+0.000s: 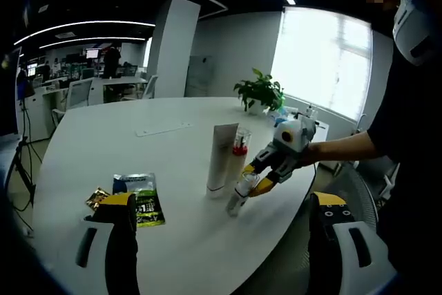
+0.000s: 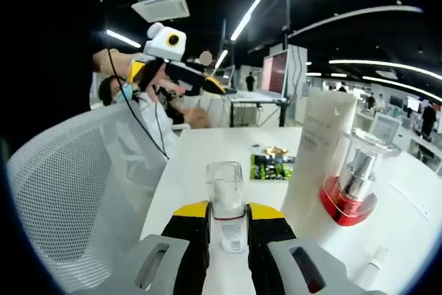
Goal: Arrange the skincare products in the storage area until every visible bottle or jar stands upright without overlapping.
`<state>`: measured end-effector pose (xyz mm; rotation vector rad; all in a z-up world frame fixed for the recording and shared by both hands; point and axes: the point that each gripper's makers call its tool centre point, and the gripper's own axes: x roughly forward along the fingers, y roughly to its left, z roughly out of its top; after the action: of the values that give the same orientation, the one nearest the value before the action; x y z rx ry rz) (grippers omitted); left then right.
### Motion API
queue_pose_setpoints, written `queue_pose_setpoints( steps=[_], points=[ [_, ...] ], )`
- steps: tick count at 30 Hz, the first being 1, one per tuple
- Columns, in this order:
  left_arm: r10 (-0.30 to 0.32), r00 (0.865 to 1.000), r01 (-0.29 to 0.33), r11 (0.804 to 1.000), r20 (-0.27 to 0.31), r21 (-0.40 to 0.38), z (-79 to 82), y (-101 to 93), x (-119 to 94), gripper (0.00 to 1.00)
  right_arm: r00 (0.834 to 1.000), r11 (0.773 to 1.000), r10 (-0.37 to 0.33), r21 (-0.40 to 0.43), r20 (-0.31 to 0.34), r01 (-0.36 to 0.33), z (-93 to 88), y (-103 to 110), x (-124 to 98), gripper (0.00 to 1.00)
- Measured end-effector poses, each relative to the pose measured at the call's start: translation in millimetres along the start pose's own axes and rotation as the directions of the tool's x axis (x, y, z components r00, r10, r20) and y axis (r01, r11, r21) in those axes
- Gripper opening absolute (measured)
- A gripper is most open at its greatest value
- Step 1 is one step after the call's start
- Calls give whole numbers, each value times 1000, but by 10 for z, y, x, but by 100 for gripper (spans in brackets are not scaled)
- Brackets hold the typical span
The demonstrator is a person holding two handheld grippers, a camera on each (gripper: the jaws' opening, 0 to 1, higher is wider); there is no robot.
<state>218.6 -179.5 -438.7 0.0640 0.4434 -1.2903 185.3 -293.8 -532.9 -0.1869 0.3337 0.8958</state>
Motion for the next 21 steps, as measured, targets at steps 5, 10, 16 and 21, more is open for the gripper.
queue_pose_setpoints(
  steps=[5, 10, 16, 21],
  points=[
    [1, 1000, -1, 1000, 1, -2, 1, -17, 6, 97, 1000, 1000, -6, 18, -27, 7, -134, -15, 20, 12],
    [3, 1000, -3, 1000, -3, -2, -11, -16, 2, 97, 999, 999, -16, 34, -45, 18, -249, -59, 68, 12],
    [5, 1000, -5, 1000, -10, -3, -30, -20, 0, 97, 998, 999, -19, 46, -61, 21, -337, -93, 106, 11],
    [9, 1000, -9, 1000, -11, -4, -27, -22, 2, 97, 997, 998, -17, 54, -78, 22, -419, -108, 134, 11]
  ],
)
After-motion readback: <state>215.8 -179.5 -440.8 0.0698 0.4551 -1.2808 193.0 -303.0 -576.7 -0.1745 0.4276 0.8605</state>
